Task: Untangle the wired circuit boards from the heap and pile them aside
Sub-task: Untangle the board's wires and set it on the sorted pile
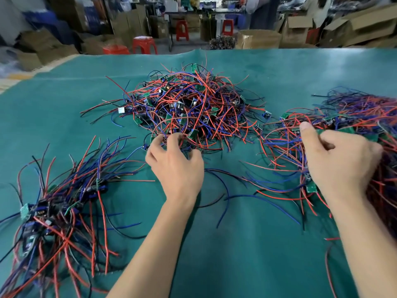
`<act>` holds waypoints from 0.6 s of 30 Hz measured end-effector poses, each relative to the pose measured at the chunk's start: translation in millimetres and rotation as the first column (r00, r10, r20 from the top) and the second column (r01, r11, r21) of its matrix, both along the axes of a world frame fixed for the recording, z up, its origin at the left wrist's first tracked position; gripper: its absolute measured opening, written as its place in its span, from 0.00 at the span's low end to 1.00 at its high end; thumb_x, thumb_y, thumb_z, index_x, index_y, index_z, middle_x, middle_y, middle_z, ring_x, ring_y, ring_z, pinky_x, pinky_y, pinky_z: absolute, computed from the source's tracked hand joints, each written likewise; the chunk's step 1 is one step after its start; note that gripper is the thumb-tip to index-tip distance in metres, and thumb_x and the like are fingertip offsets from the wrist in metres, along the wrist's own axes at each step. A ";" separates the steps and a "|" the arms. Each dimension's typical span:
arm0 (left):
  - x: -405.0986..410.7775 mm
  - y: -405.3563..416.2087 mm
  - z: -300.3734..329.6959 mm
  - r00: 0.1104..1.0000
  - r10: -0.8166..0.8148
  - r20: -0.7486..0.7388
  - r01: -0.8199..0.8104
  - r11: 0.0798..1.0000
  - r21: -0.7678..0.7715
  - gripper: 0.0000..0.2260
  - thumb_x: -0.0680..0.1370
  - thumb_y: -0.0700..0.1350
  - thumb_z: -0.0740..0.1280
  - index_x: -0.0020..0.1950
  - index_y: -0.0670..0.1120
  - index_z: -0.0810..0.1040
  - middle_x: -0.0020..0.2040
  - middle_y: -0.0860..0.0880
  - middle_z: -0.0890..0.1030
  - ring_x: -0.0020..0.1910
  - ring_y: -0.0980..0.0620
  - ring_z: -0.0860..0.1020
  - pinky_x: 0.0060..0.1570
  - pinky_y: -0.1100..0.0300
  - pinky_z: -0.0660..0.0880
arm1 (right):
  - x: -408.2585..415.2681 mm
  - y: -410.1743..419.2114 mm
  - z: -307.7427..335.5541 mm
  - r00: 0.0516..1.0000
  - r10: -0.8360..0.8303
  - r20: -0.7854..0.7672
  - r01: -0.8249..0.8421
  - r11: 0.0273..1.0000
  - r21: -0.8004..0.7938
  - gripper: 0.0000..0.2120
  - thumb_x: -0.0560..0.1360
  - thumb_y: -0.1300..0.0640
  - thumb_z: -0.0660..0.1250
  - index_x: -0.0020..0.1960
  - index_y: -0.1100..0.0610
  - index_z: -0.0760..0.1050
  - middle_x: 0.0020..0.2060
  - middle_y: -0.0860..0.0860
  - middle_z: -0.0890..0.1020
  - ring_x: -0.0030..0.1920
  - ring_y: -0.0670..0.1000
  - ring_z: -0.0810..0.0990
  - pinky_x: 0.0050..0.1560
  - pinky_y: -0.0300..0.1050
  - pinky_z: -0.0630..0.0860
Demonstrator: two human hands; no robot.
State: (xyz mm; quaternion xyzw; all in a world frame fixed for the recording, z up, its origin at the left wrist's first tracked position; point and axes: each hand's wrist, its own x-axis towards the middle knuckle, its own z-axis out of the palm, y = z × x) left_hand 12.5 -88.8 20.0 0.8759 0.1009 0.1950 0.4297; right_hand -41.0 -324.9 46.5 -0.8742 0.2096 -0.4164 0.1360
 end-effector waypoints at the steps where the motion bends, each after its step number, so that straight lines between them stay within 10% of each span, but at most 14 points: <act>1: -0.1 -0.4 -2.5 0.996 -0.035 -0.087 0.044 0.993 0.107 0.19 0.75 0.46 0.66 0.67 0.51 0.76 0.73 0.43 0.65 0.72 0.40 0.59 0.72 0.52 0.56 | 0.0 7.4 -1.4 0.998 0.057 0.010 -0.056 0.998 -0.026 0.32 0.80 0.40 0.63 0.27 0.58 0.58 0.22 0.55 0.60 0.26 0.62 0.67 0.37 0.54 0.49; 5: -1.3 -3.0 -8.1 0.982 -0.087 -0.166 0.138 0.934 0.328 0.21 0.75 0.45 0.64 0.69 0.48 0.74 0.74 0.45 0.65 0.70 0.40 0.62 0.69 0.48 0.61 | 2.5 37.2 -10.6 0.942 0.333 0.045 -0.327 0.939 -0.105 0.26 0.78 0.50 0.67 0.28 0.53 0.57 0.25 0.48 0.58 0.25 0.58 0.66 0.33 0.52 0.58; 14: -0.3 -4.9 -10.7 0.988 -0.150 0.033 0.140 0.968 0.207 0.12 0.75 0.35 0.64 0.52 0.45 0.84 0.55 0.49 0.79 0.51 0.46 0.77 0.52 0.55 0.71 | 7.1 58.4 -29.8 0.828 0.529 -0.186 -0.534 0.845 0.026 0.24 0.76 0.45 0.66 0.27 0.53 0.64 0.23 0.48 0.67 0.30 0.57 0.70 0.34 0.49 0.70; 18: -0.5 -7.4 -7.0 0.963 -0.206 0.176 0.181 0.973 0.144 0.08 0.75 0.36 0.67 0.46 0.47 0.85 0.47 0.51 0.81 0.46 0.48 0.80 0.50 0.57 0.74 | 7.5 66.5 -35.3 0.759 0.581 -0.294 -0.564 0.812 0.148 0.10 0.76 0.45 0.71 0.52 0.50 0.82 0.41 0.43 0.79 0.49 0.52 0.78 0.49 0.51 0.76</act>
